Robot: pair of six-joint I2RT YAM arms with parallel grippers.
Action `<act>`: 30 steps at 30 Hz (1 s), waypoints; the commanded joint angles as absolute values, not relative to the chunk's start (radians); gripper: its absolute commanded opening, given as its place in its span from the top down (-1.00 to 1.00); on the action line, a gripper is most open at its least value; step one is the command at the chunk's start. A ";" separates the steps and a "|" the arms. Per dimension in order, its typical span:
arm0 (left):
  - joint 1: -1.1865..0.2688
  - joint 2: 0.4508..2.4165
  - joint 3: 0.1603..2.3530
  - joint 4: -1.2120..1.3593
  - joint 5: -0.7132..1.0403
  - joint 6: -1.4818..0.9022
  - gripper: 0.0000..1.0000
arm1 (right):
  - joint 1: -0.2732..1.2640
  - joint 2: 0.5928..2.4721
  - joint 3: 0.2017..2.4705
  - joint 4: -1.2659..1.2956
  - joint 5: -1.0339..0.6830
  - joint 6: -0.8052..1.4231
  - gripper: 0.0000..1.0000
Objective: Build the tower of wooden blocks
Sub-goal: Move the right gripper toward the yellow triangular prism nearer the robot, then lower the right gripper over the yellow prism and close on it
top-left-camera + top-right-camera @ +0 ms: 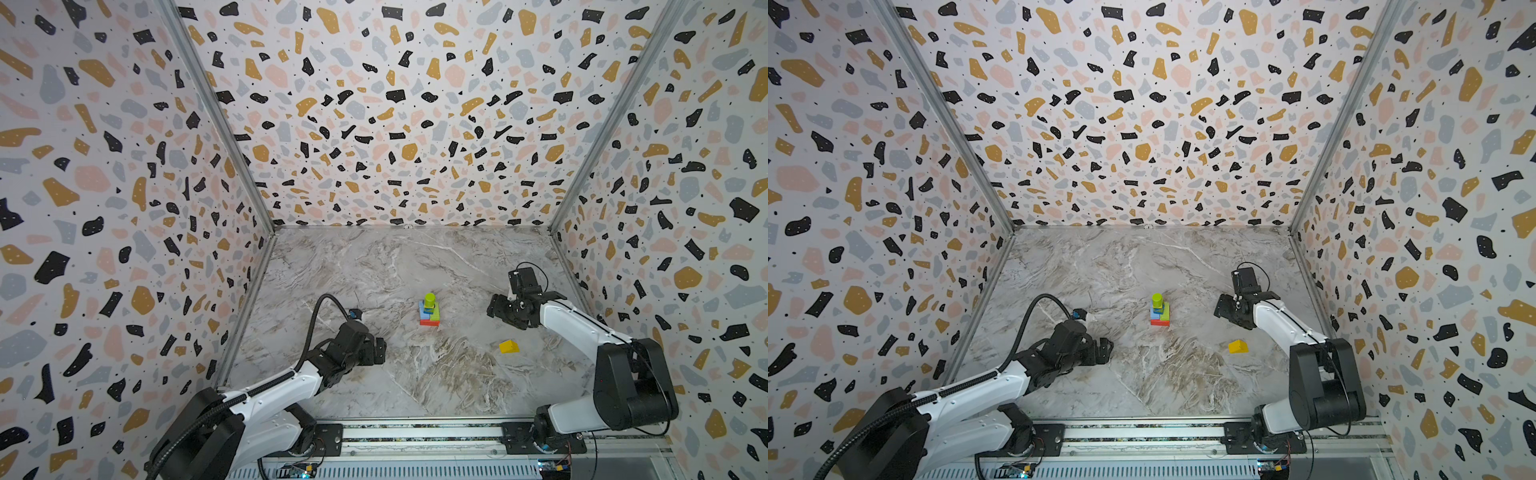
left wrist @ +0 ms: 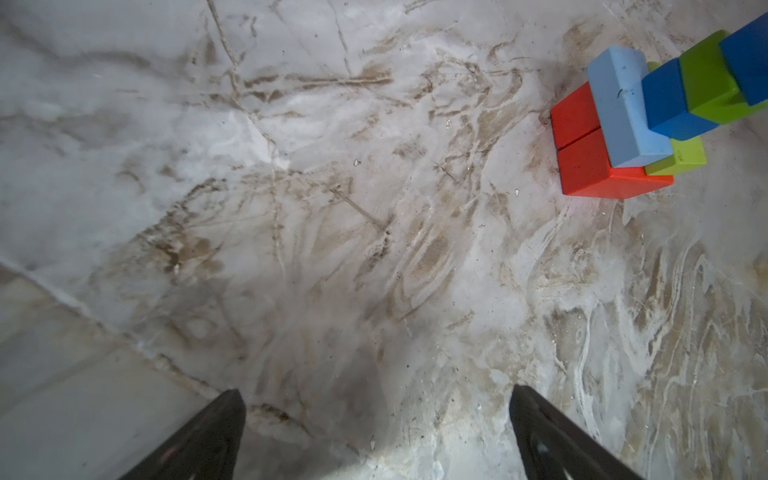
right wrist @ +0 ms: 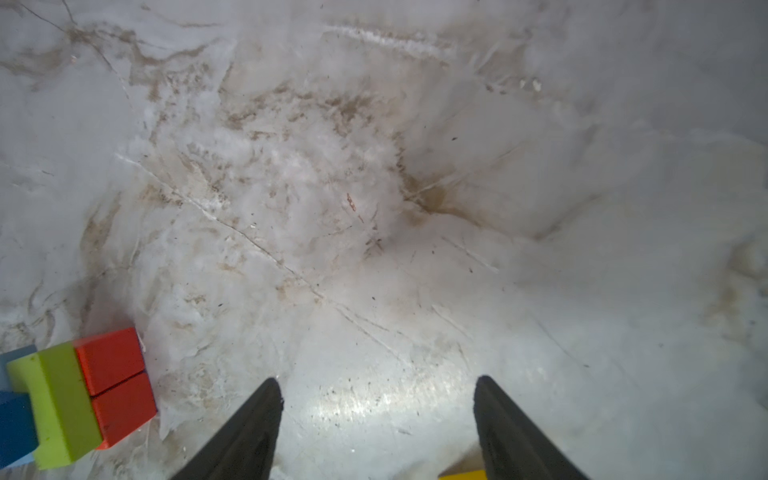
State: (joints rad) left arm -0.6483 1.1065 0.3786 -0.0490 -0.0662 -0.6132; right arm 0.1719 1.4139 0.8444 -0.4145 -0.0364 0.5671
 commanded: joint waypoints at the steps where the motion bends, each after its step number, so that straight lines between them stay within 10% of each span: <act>1: -0.652 1.124 0.418 -0.027 -0.078 -0.609 -1.00 | 0.148 1.322 0.812 -0.489 -0.011 0.551 -0.50; 30: -0.653 1.180 0.422 0.001 -0.055 -0.584 -1.00 | 0.138 0.982 0.432 -0.388 -0.219 0.751 -0.57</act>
State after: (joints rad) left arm -0.6483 1.1851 0.4107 -0.0219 -0.0601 -0.5945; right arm 0.1413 0.9871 0.4236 -0.4259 -0.1890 0.7353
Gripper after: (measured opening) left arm 0.999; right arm 0.786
